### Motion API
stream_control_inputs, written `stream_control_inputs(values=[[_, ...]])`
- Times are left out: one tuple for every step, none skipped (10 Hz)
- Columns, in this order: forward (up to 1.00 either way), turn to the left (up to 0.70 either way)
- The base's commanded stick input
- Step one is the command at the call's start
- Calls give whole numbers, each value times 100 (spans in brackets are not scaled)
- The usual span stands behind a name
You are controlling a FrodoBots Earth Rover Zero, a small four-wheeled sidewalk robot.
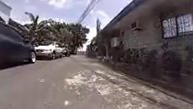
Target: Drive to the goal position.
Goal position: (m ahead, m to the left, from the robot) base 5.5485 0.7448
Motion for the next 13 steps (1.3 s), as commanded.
stream_control_inputs(values=[[70,0],[70,0],[70,0],[70,0],[70,0],[70,0],[70,0],[70,0],[70,0],[70,0],[70,0],[70,0],[70,0]])
